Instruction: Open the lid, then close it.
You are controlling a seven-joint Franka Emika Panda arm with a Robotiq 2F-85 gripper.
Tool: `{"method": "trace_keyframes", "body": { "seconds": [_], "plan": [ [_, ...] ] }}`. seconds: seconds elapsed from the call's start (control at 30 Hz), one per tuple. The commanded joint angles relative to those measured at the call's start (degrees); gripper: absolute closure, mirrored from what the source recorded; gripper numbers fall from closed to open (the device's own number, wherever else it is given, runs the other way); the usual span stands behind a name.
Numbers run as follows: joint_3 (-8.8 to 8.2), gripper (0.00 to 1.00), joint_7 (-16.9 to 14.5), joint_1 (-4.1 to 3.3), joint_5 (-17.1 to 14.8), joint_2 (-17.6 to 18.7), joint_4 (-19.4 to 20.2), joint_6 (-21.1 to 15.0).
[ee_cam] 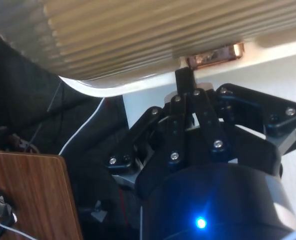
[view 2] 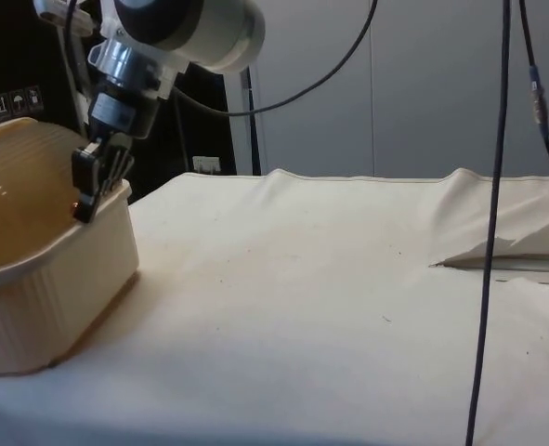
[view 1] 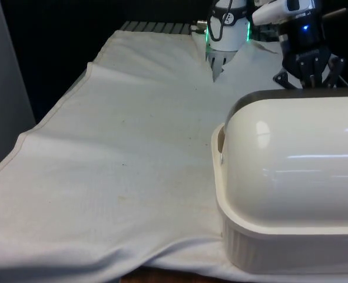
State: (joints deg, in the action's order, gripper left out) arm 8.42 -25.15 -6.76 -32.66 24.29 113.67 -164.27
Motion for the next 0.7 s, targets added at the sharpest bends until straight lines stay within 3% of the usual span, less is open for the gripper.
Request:
{"method": "trace_keyframes", "body": {
  "seconds": [0.0, 0.5, 0.67],
  "plan": [
    [0.34, 1.00, -0.2, 0.23, -0.4, -0.2, -0.5, 0.0],
    [0.00, 1.00, 0.0, 0.00, 0.0, -2.6, -0.7, 0.1],
    [0.40, 1.00, -0.3, 0.29, -0.5, -3.3, -1.7, 0.1]
  ]
}}
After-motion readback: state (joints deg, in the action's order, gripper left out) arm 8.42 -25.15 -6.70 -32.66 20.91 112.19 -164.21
